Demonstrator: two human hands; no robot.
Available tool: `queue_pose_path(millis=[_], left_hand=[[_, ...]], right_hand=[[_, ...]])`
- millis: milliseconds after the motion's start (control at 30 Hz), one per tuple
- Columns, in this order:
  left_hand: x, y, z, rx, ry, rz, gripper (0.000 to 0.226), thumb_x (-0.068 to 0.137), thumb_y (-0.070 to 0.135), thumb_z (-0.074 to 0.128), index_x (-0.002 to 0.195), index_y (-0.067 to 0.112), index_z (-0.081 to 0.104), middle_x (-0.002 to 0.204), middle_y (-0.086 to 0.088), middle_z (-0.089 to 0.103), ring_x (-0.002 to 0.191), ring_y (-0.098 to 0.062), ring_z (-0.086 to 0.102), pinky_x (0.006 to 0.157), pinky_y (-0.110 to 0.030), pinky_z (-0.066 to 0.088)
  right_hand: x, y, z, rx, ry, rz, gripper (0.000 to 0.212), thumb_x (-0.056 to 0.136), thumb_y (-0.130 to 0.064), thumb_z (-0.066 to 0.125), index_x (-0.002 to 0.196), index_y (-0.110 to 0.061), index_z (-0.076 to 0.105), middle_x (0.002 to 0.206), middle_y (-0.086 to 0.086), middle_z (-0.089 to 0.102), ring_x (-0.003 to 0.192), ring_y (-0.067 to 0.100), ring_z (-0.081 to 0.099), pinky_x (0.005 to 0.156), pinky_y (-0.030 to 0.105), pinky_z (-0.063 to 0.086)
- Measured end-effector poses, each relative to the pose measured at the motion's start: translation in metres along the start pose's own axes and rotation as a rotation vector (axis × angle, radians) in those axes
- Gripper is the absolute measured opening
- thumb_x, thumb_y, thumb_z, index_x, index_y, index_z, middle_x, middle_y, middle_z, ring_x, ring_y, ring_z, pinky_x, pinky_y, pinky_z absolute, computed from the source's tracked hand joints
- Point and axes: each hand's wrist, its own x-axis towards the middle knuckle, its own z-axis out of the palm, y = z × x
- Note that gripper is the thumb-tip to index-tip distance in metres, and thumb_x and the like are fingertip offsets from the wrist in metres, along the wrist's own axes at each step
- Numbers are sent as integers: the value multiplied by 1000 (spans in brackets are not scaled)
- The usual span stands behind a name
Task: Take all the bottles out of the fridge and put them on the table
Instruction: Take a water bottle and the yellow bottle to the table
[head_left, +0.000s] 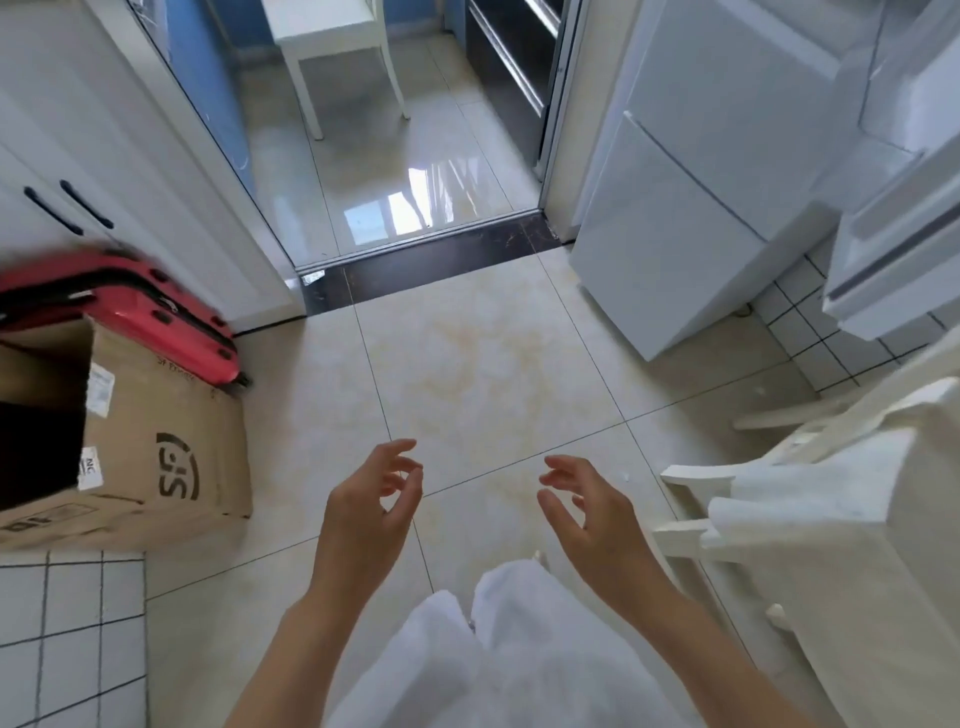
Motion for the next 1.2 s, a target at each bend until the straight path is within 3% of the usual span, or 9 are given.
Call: queue_pose_path(millis=[267,533,767,933,1200], left_hand=[[119,15,11,8,-100,21,27,90,19,63,115,26,61,89,18,68,77,0,65,75,-21,55],[260,67,30,2,-156,51,26,90,19,64,115,24,62,91,15,68,79,1,64,67,-3,47],[379,109,49,-12,-192,142,25,90,16,64,113,24,62,91,12,69,79,-3,66,71,-9,48],[451,124,72,-21,-288,149,24,90,15,64,109,29,62,89,16,68,77,-2,65,68,-5,47],[606,162,102,81,-518,295,27,90,15,63,109,34,62,85,22,66,81,3,62,77,-16,53]], right_hand=[[108,-25,-6,-11,0,29,34,93,-28,56,126,-26,49,111,-12,61,110,2,55,97,24,43],[238,-63,-50,-32,2,-24,36,93,-31,55,128,-27,47,115,-13,59,113,0,52,96,19,41],[339,-85,-99,-14,120,2,38,94,-30,55,130,-25,46,118,-10,57,113,2,52,96,19,40],[400,-87,-121,14,212,76,39,93,-30,55,130,-26,45,118,-12,56,114,4,52,99,23,41],[508,-107,-152,71,378,199,38,93,-34,54,130,-31,43,118,-16,54,116,0,49,100,23,40]])
